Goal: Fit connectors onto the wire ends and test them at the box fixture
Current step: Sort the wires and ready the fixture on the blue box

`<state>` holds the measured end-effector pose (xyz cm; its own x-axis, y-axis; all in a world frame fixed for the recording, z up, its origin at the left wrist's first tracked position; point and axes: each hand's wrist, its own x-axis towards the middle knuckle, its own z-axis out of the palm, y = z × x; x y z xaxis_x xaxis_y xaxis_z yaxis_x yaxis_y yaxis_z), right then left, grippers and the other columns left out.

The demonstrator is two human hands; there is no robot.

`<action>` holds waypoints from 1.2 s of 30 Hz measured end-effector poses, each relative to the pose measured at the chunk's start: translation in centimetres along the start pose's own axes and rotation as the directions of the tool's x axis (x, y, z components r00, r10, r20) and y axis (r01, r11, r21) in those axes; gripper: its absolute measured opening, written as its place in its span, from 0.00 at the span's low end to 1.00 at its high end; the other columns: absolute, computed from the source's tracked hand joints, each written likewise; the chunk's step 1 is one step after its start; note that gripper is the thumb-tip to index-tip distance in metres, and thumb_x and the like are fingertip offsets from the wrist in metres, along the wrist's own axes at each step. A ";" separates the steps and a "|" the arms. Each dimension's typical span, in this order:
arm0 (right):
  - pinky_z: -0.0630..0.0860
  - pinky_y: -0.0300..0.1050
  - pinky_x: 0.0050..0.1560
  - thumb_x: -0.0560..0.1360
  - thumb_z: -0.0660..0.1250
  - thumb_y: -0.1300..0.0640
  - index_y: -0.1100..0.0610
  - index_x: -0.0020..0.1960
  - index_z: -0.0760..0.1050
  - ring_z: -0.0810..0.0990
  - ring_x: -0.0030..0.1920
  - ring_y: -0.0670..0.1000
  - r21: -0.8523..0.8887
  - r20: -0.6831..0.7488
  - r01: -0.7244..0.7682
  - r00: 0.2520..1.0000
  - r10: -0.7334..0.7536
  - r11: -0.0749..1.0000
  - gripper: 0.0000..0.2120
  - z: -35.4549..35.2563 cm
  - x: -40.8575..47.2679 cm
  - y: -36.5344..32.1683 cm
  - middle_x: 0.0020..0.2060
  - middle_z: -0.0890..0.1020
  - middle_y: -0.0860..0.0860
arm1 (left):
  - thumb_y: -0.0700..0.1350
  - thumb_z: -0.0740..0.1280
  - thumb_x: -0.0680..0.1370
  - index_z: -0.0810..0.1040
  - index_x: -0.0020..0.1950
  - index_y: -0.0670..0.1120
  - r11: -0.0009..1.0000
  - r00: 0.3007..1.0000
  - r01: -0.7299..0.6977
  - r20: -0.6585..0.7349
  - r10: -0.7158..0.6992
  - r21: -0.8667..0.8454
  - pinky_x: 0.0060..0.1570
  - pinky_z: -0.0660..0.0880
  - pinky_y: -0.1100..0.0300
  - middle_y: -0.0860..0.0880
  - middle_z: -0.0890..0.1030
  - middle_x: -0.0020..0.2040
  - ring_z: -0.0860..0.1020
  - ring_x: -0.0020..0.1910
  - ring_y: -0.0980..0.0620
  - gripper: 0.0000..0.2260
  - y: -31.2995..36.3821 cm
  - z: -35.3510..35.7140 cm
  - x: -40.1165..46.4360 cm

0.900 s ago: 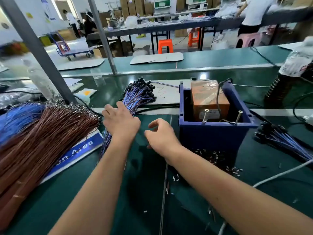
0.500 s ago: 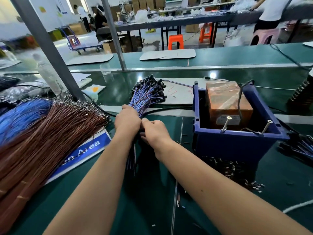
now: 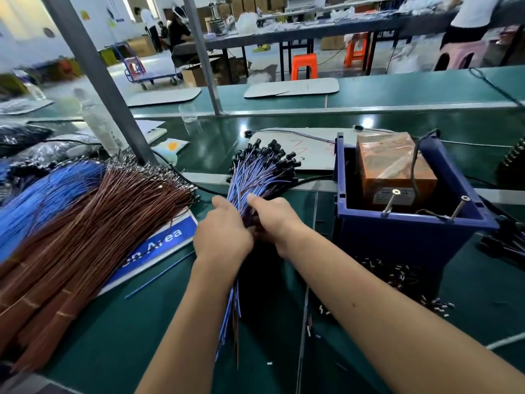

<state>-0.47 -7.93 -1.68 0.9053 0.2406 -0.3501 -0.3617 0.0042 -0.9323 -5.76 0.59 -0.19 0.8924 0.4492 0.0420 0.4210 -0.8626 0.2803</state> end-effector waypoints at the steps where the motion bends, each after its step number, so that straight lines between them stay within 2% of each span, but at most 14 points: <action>1: 0.85 0.54 0.46 0.79 0.70 0.48 0.60 0.45 0.80 0.86 0.41 0.60 -0.115 -0.038 0.017 0.999 -0.022 0.993 0.15 -0.1 -0.2 0.1 0.45 0.86 0.60 | 0.54 0.75 0.74 0.57 0.53 0.44 1.000 0.999 0.024 0.029 -0.024 0.010 0.48 0.70 0.51 0.38 0.80 0.59 0.79 0.59 0.35 0.28 -0.4 0.3 -0.5; 2: 0.84 0.61 0.53 0.78 0.71 0.47 0.60 0.43 0.80 0.87 0.47 0.64 -0.193 -0.067 0.029 0.997 -0.043 0.981 0.16 -0.3 -0.4 0.2 0.47 0.86 0.62 | 0.55 0.76 0.75 0.58 0.53 0.44 0.999 0.998 0.045 0.047 -0.046 0.018 0.48 0.70 0.51 0.39 0.80 0.60 0.79 0.60 0.35 0.28 -0.6 0.5 -0.8; 3: 0.84 0.64 0.53 0.77 0.72 0.47 0.60 0.40 0.78 0.87 0.47 0.66 -0.229 -0.092 0.039 0.994 -0.061 0.973 0.16 -0.5 -0.7 0.2 0.45 0.86 0.63 | 0.55 0.76 0.75 0.58 0.53 0.44 0.998 0.996 0.062 0.057 -0.064 0.024 0.48 0.70 0.51 0.39 0.80 0.60 0.79 0.61 0.35 0.28 -0.7 0.4 -1.0; 5: 0.86 0.64 0.45 0.77 0.73 0.50 0.60 0.36 0.76 0.87 0.37 0.63 -0.239 -0.121 0.056 0.989 -0.087 0.969 0.17 -1.1 -1.0 0.2 0.37 0.86 0.62 | 0.57 0.76 0.74 0.62 0.57 0.43 0.996 0.995 0.070 0.064 -0.073 0.047 0.51 0.70 0.50 0.38 0.77 0.63 0.75 0.64 0.36 0.29 -0.5 0.0 -1.3; 9: 0.85 0.53 0.35 0.78 0.74 0.55 0.61 0.38 0.76 0.81 0.24 0.54 -0.176 -0.112 0.073 0.989 -0.093 0.982 0.14 -1.5 -0.9 0.2 0.31 0.82 0.57 | 0.53 0.75 0.73 0.63 0.69 0.44 0.997 1.000 -0.006 -0.008 0.007 0.071 0.64 0.69 0.47 0.39 0.66 0.69 0.64 0.69 0.37 0.32 0.6 -1.6 -0.9; 12: 0.78 0.44 0.28 0.75 0.72 0.64 0.59 0.36 0.77 0.76 0.21 0.50 -0.159 -0.166 0.053 0.983 -0.080 0.986 0.10 -1.4 -0.9 0.1 0.31 0.81 0.55 | 0.47 0.69 0.75 0.73 0.65 0.47 0.996 0.994 -0.070 -0.084 0.065 -0.063 0.66 0.63 0.53 0.40 0.70 0.66 0.66 0.68 0.39 0.19 1.9 -2.4 0.1; 16: 0.74 0.40 0.24 0.73 0.68 0.65 0.58 0.35 0.78 0.77 0.23 0.49 -0.124 -0.274 0.102 0.952 -0.133 0.987 0.09 -1.0 -1.9 0.3 0.31 0.82 0.57 | 0.45 0.64 0.79 0.79 0.60 0.47 0.974 0.963 -0.186 -0.221 0.154 -0.131 0.65 0.64 0.52 0.41 0.78 0.59 0.73 0.62 0.41 0.11 3.8 -2.6 1.6; 20: 0.76 0.42 0.24 0.74 0.62 0.67 0.61 0.37 0.81 0.80 0.23 0.54 -0.135 -0.245 0.122 0.957 -0.153 0.983 0.11 -0.9 -3.3 1.1 0.34 0.85 0.60 | 0.46 0.67 0.78 0.82 0.56 0.45 0.959 0.958 -0.280 -0.077 0.277 -0.036 0.60 0.75 0.51 0.42 0.82 0.57 0.78 0.60 0.40 0.10 6.5 -1.5 4.1; 23: 0.78 0.45 0.25 0.74 0.62 0.69 0.63 0.39 0.81 0.81 0.23 0.54 -0.159 -0.213 0.086 0.970 -0.119 0.984 0.11 -1.1 -4.5 1.8 0.33 0.85 0.60 | 0.47 0.72 0.77 0.81 0.61 0.45 0.939 0.949 -0.316 0.049 0.312 0.133 0.57 0.76 0.49 0.42 0.79 0.62 0.77 0.63 0.40 0.13 8.0 -0.4 5.0; 26: 0.80 0.47 0.28 0.73 0.59 0.72 0.68 0.43 0.81 0.81 0.26 0.55 -0.144 -0.120 0.078 0.988 -0.095 0.986 0.12 -1.5 -5.2 2.3 0.35 0.84 0.63 | 0.42 0.70 0.77 0.79 0.64 0.44 0.902 0.944 -0.328 0.056 0.326 0.279 0.54 0.75 0.49 0.41 0.75 0.64 0.74 0.66 0.40 0.15 8.5 0.3 5.4; 29: 0.77 0.44 0.27 0.76 0.57 0.71 0.70 0.45 0.79 0.79 0.27 0.55 -0.065 -0.064 0.061 0.996 -0.065 0.996 0.12 -2.0 -5.2 2.1 0.33 0.81 0.61 | 0.40 0.67 0.77 0.78 0.63 0.42 0.895 0.943 -0.326 0.042 0.329 0.304 0.55 0.75 0.49 0.40 0.76 0.63 0.73 0.66 0.39 0.14 8.3 0.5 5.6; 32: 0.78 0.46 0.29 0.83 0.61 0.59 0.63 0.48 0.77 0.79 0.28 0.52 -0.023 -0.066 0.061 0.996 -0.062 0.998 0.10 -2.4 -5.1 1.8 0.38 0.80 0.58 | 0.42 0.67 0.79 0.78 0.53 0.42 0.947 0.949 -0.309 -0.030 0.313 0.090 0.53 0.74 0.50 0.38 0.81 0.58 0.77 0.60 0.37 0.06 8.2 -0.4 5.7; 34: 0.83 0.52 0.38 0.84 0.63 0.49 0.59 0.58 0.75 0.82 0.36 0.52 -0.156 -0.041 0.119 0.991 -0.127 0.981 0.13 -2.5 -5.1 1.8 0.46 0.80 0.56 | 0.46 0.66 0.82 0.75 0.53 0.43 0.932 0.970 -0.243 -0.065 0.234 -0.268 0.54 0.76 0.51 0.41 0.83 0.54 0.81 0.54 0.39 0.06 8.3 -1.7 5.5; 36: 0.82 0.60 0.57 0.84 0.62 0.47 0.56 0.68 0.70 0.81 0.52 0.55 -0.259 0.043 0.280 0.959 -0.279 0.925 0.17 -2.2 -5.4 1.5 0.55 0.79 0.55 | 0.45 0.63 0.85 0.71 0.50 0.45 0.707 0.977 -0.184 -0.049 0.207 -0.683 0.44 0.80 0.51 0.44 0.84 0.44 0.83 0.38 0.45 0.06 8.9 -3.3 4.7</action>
<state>-5.42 -11.33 -1.38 0.9598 0.2710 -0.0724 -0.0234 -0.1799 -0.9834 1.70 -4.24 5.70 0.9512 0.2720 0.1456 0.0231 -0.5335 0.8455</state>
